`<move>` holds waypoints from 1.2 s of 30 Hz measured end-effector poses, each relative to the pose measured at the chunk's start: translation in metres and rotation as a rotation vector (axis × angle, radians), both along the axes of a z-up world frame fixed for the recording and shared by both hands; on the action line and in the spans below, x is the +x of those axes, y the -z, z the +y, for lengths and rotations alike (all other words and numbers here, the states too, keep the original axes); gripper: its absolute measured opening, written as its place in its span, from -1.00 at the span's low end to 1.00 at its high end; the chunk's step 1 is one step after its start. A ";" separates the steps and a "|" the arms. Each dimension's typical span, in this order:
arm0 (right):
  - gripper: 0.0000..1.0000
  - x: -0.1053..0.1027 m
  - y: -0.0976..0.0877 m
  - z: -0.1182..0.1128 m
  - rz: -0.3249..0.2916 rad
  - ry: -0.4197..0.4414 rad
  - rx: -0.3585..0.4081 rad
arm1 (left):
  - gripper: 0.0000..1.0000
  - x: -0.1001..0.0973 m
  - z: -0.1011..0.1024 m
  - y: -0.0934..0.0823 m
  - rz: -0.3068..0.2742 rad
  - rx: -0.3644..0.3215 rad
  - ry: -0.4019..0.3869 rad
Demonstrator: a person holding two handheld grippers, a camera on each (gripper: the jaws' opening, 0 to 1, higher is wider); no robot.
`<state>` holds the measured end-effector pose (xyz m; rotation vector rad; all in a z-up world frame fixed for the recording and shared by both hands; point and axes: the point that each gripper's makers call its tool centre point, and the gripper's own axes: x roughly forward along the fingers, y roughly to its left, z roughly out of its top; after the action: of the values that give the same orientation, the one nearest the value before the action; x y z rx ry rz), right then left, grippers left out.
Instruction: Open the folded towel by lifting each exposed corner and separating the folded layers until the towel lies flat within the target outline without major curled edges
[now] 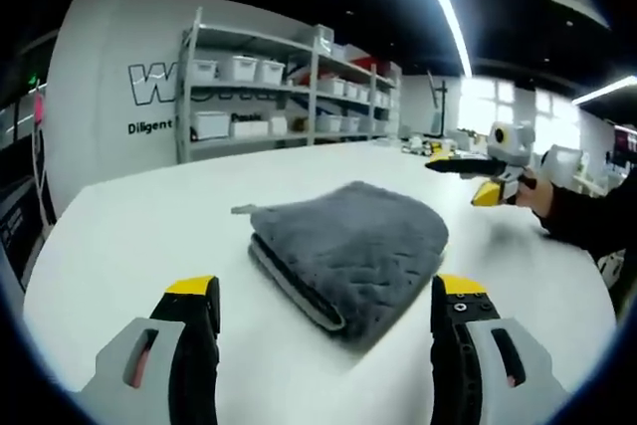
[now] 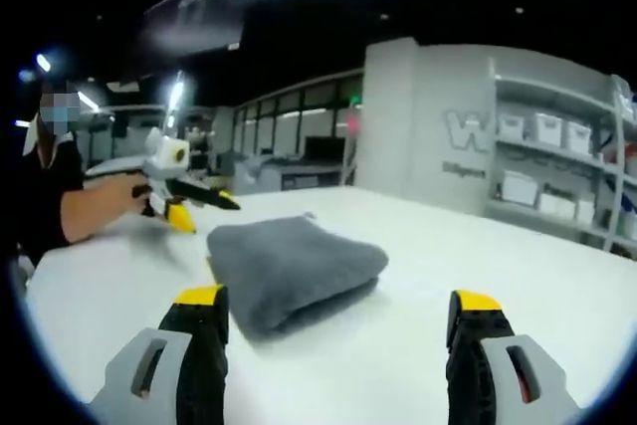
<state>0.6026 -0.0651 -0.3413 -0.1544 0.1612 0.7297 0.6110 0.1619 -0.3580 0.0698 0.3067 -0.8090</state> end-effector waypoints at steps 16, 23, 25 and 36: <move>0.42 -0.004 0.023 0.026 0.080 -0.073 0.028 | 0.40 -0.007 -0.014 0.014 0.058 -0.004 0.058; 0.09 -0.014 0.034 0.050 0.144 -0.159 0.044 | 0.12 -0.008 -0.018 0.014 0.079 -0.032 0.091; 0.00 -0.015 0.035 0.054 0.152 -0.171 0.050 | 0.07 -0.008 -0.018 0.013 0.084 -0.040 0.098; -0.19 -0.007 0.038 0.061 0.194 -0.186 0.071 | -0.20 -0.013 -0.027 0.017 0.085 -0.020 0.132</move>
<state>0.5951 -0.0036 -0.3795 -0.0305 0.3087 0.9353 0.5977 0.1350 -0.3747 0.0373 0.3770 -0.9477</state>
